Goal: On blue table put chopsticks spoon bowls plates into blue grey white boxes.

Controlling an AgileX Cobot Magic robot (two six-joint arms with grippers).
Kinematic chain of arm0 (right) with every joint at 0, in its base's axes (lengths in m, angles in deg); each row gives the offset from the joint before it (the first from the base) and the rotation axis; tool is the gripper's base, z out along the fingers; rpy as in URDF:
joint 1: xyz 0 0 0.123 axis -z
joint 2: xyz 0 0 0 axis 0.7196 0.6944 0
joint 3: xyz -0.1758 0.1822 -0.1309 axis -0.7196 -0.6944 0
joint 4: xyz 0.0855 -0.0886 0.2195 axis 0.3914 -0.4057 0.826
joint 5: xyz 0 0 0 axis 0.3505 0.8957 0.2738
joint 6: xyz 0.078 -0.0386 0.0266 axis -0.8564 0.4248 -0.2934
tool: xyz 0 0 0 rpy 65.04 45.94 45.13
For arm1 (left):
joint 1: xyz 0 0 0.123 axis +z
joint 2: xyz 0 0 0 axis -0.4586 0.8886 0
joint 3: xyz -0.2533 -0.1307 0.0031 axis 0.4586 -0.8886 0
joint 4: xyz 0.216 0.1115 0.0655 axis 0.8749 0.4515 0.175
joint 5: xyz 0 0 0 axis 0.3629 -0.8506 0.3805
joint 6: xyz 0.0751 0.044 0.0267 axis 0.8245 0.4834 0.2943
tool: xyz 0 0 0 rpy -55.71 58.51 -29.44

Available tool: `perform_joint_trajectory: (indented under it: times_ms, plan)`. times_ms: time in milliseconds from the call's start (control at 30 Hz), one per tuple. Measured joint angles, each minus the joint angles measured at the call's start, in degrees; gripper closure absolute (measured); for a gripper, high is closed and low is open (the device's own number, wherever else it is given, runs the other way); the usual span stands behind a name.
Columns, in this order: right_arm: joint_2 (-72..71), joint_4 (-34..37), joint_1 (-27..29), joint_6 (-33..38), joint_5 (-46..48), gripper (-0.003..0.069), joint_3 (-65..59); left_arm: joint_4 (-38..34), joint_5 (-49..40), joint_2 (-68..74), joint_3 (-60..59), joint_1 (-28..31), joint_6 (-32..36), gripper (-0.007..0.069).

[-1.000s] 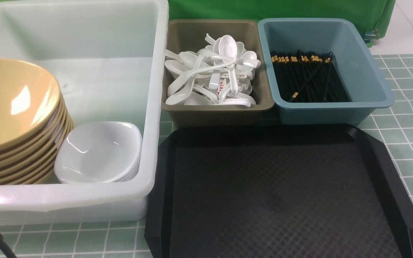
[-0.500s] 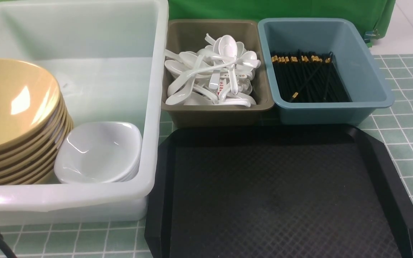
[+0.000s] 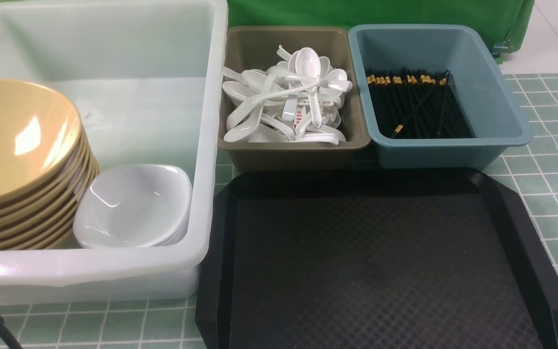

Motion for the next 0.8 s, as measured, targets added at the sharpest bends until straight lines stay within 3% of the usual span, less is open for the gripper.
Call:
perform_joint_trajectory:
  times_ms: [133,300,400,500,633,800]
  plan:
    - [0.0,0.0,0.0,0.0,0.05,0.062,0.0,-0.07,0.7,0.0,-1.24,0.0,0.0,0.0638]
    - [0.0,0.0,0.0,0.0,0.05,0.0615,0.0,-4.14,15.08,-0.49,-7.95,0.53,-0.05,0.0638]
    - [0.0,0.0,0.0,0.0,0.11,0.0613,0.0,-8.19,30.76,-3.15,-17.42,5.5,-0.05,0.0638]
    - [0.0,0.0,0.0,0.0,0.11,0.0612,0.0,-11.42,36.58,-7.68,-25.56,11.57,-0.05,0.0638]
    - [0.0,0.0,0.0,0.0,0.11,0.0611,0.0,-11.5,34.22,-12.21,-28.18,15.76,-0.05,0.0638]
    - [0.0,0.0,0.0,0.0,0.11,0.0611,0.0,-11.34,20.29,-19.22,-28.38,17.26,3.15,0.0638]
